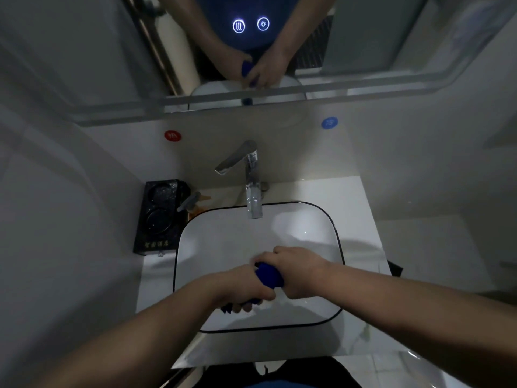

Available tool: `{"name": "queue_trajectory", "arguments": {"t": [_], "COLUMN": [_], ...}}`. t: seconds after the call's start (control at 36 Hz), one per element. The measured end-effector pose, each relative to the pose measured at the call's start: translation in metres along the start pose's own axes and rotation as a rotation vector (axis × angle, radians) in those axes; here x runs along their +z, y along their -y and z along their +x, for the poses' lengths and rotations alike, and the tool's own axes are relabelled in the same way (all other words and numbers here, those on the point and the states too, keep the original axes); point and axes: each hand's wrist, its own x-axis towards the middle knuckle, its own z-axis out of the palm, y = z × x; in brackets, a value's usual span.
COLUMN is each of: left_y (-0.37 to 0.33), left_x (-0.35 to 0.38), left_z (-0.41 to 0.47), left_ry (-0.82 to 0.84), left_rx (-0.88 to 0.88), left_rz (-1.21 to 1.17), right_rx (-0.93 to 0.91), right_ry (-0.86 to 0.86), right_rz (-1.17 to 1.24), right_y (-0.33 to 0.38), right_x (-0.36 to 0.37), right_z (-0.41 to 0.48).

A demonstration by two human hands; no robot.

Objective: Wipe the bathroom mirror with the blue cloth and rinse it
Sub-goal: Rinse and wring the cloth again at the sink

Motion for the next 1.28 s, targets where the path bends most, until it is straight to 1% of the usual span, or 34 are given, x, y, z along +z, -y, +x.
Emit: {"name": "queue_trajectory", "arguments": {"t": [0.08,0.14,0.19,0.31,0.36,0.42,0.44,0.5,0.56,0.61,0.67,0.72,0.81,0.92,0.97,1.03,1.06,1.11,1.14,1.22,1.28], "left_y": [-0.007,-0.008,-0.007,-0.007,-0.008,-0.007,-0.006,-0.005,-0.01,-0.017,-0.024,-0.027,-0.028,-0.034,-0.038,-0.04,-0.04,-0.039,-0.039,-0.039,-0.038], "left_x": [0.013,0.018,0.016,0.011,0.008,0.0,-0.005,-0.016,-0.025,-0.028,-0.029,-0.026,-0.021,-0.016,-0.011,-0.004,0.0,0.009,0.012,0.019,0.021], "left_z": [0.01,0.018,0.025,0.037,0.038,0.038,0.036,0.031,0.025,0.015,0.008,0.006,0.001,-0.013,-0.021,-0.029,-0.032,-0.043,-0.052,-0.083,-0.101], "left_ry": [-0.247,-0.365,-0.425,-0.487,-0.524,-0.589,-0.633,-0.718,-0.772,-0.822,-0.859,-0.892,-0.911,-0.995,-1.056,-1.068,-1.054,-1.006,-0.959,-0.704,-0.627], "left_rx": [0.109,0.159,0.155,0.106,0.12,0.174,0.213,0.316,0.428,0.507,0.551,0.556,0.546,0.507,0.481,0.424,0.4,0.362,0.349,0.353,0.4], "left_rz": [0.079,0.249,0.401,0.479,0.476,0.514,0.553,0.658,0.758,0.823,0.87,0.887,0.869,0.838,0.762,0.627,0.562,0.435,0.363,-0.002,-0.13], "right_rx": [0.084,0.128,0.163,0.211,0.247,0.288,0.309,0.34,0.354,0.381,0.428,0.45,0.478,0.48,0.411,0.306,0.262,0.192,0.164,0.12,0.125], "right_ry": [-0.016,-0.007,0.022,0.07,0.095,0.074,0.025,-0.125,-0.264,-0.364,-0.408,-0.412,-0.35,-0.267,-0.276,-0.3,-0.295,-0.234,-0.201,-0.155,-0.166], "right_rz": [-0.092,-0.135,-0.145,-0.117,0.003,0.173,0.267,0.453,0.628,0.797,0.957,1.103,1.208,1.226,1.097,0.845,0.73,0.64,0.64,0.717,0.809], "right_y": [0.004,0.011,0.017,0.018,0.013,0.008,0.008,0.009,0.011,0.013,0.016,0.018,0.02,0.02,0.016,0.009,0.005,-0.001,-0.003,-0.004,-0.002], "right_x": [-0.004,-0.006,-0.007,-0.012,-0.016,-0.017,-0.014,-0.006,0.002,0.007,0.01,0.01,0.006,-0.007,-0.019,-0.031,-0.036,-0.046,-0.05,-0.065,-0.072], "right_z": [0.003,0.005,0.009,0.022,0.026,0.026,0.023,0.015,0.004,-0.004,-0.009,-0.013,-0.02,-0.027,-0.029,-0.031,-0.033,-0.039,-0.044,-0.062,-0.072]}}
